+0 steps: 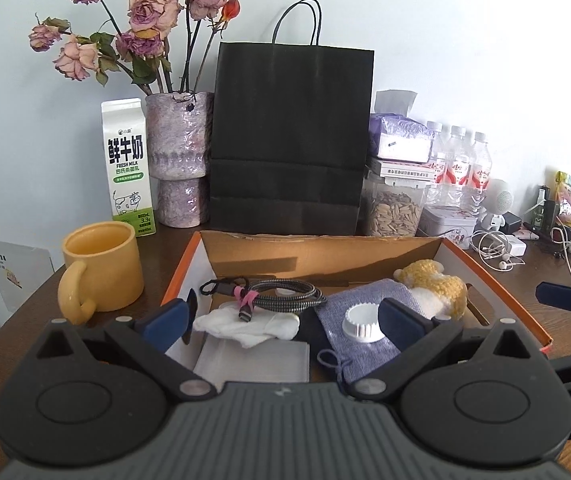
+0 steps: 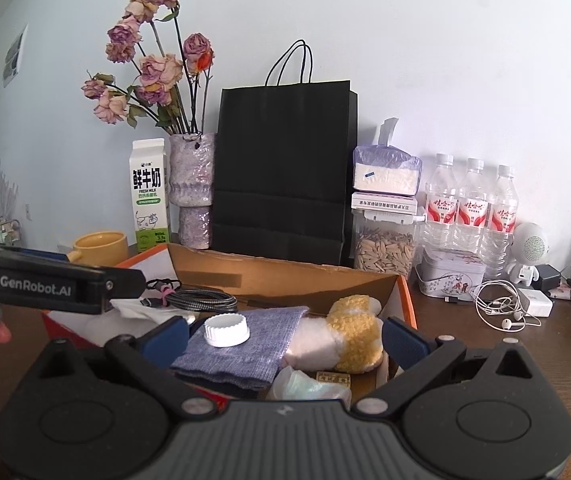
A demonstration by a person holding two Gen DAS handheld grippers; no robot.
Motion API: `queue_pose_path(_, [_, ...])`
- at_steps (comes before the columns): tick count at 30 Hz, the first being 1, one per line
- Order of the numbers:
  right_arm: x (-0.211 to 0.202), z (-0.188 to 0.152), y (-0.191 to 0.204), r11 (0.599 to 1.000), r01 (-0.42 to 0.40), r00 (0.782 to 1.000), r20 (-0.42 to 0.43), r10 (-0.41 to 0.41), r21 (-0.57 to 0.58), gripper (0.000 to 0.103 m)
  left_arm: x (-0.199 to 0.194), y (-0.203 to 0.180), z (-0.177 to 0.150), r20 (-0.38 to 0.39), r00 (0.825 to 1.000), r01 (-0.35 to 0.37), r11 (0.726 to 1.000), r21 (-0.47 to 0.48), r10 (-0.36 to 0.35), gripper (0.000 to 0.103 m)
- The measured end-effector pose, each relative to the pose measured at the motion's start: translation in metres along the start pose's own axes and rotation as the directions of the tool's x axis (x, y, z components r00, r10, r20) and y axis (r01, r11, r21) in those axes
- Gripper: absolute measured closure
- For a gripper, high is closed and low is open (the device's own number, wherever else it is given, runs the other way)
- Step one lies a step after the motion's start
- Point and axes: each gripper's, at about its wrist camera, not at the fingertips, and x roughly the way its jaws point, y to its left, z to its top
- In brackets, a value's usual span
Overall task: Organize objects
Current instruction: 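Move both tools back toward the white cap and charger on the table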
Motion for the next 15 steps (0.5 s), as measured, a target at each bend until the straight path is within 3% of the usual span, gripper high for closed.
queue_pose_path(15, [-0.045,-0.033,0.009,1.0,-0.003,0.999,-0.049,0.004,0.017,0.0,-0.041,0.019,-0.033,-0.036,0.999,-0.006,1.0,-0.024,0.006,0.0])
